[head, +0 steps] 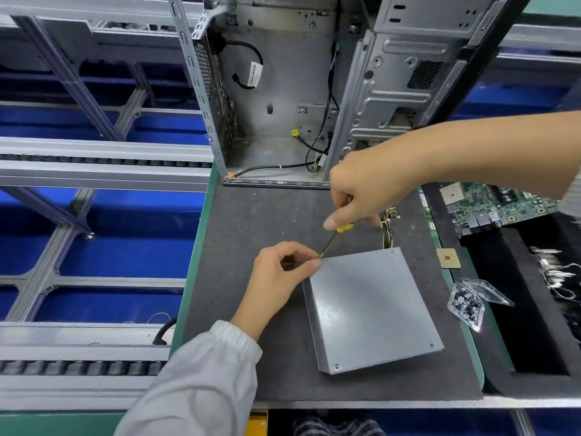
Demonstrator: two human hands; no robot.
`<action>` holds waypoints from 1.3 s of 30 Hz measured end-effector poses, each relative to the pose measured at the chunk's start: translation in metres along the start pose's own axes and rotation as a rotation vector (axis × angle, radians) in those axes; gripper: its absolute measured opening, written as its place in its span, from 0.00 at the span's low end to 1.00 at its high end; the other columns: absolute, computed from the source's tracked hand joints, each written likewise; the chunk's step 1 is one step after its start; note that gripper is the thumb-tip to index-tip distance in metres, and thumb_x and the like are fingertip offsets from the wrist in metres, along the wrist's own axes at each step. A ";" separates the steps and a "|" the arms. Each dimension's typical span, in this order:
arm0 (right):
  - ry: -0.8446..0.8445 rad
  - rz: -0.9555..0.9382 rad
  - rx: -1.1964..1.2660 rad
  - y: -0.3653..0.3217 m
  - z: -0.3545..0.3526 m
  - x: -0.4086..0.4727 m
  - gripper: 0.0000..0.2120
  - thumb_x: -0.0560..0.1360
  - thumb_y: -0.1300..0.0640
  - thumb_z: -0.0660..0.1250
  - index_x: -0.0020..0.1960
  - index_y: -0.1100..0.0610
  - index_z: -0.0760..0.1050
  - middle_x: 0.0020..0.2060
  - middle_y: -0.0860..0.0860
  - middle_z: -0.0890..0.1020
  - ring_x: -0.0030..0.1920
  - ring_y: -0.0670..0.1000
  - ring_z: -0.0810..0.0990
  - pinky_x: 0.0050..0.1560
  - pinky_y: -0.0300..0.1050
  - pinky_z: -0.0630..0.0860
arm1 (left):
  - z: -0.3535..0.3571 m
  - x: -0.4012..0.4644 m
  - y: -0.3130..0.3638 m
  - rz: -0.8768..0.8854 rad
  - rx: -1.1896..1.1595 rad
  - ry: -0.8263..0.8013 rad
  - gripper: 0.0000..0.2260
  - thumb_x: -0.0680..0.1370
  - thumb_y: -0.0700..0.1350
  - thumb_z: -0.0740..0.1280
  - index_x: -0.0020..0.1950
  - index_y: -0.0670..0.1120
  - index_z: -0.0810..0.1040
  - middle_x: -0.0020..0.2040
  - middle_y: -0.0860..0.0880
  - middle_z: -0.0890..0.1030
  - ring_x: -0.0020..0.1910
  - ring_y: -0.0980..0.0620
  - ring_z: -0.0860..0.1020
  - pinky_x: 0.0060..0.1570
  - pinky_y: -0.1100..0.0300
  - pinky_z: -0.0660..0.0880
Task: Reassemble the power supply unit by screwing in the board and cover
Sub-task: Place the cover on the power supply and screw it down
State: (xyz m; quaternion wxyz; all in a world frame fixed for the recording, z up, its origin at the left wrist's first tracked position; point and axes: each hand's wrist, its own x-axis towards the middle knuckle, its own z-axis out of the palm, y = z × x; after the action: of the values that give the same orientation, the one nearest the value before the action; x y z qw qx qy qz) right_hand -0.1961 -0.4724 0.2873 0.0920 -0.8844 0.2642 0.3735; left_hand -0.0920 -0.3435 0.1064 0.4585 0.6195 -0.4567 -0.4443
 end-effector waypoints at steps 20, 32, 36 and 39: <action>0.259 -0.101 -0.626 -0.020 0.020 -0.005 0.10 0.77 0.58 0.63 0.44 0.56 0.61 0.31 0.51 0.62 0.29 0.52 0.66 0.25 0.42 0.61 | -0.009 0.004 -0.001 0.055 -0.094 -0.088 0.10 0.73 0.33 0.73 0.44 0.49 0.86 0.45 0.50 0.84 0.48 0.52 0.82 0.52 0.61 0.78; 0.282 -0.025 -0.504 0.001 0.031 -0.013 0.09 0.77 0.52 0.62 0.45 0.54 0.63 0.32 0.49 0.62 0.35 0.56 0.74 0.30 0.44 0.67 | -0.008 0.004 -0.003 0.034 -0.081 -0.096 0.06 0.75 0.35 0.71 0.48 0.44 0.86 0.46 0.51 0.84 0.48 0.53 0.82 0.52 0.62 0.77; 0.285 -0.025 -0.447 0.006 0.035 -0.015 0.08 0.77 0.49 0.62 0.50 0.53 0.70 0.36 0.48 0.67 0.42 0.58 0.78 0.33 0.45 0.69 | -0.003 0.003 -0.005 -0.004 -0.153 -0.079 0.06 0.73 0.35 0.74 0.47 0.45 0.85 0.44 0.51 0.85 0.45 0.56 0.82 0.48 0.65 0.77; 0.292 -0.030 -0.409 0.010 0.036 -0.015 0.08 0.76 0.48 0.63 0.48 0.52 0.70 0.38 0.48 0.70 0.40 0.57 0.77 0.31 0.44 0.68 | 0.000 0.004 -0.005 -0.022 -0.171 -0.075 0.07 0.72 0.36 0.75 0.46 0.47 0.84 0.44 0.51 0.85 0.45 0.56 0.82 0.47 0.65 0.77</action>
State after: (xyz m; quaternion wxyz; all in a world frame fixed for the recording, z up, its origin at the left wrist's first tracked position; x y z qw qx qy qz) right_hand -0.2326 -0.4617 0.2730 -0.1223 -0.9331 0.1804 0.2860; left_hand -0.0901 -0.3466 0.1012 0.4873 0.5659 -0.4274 -0.5095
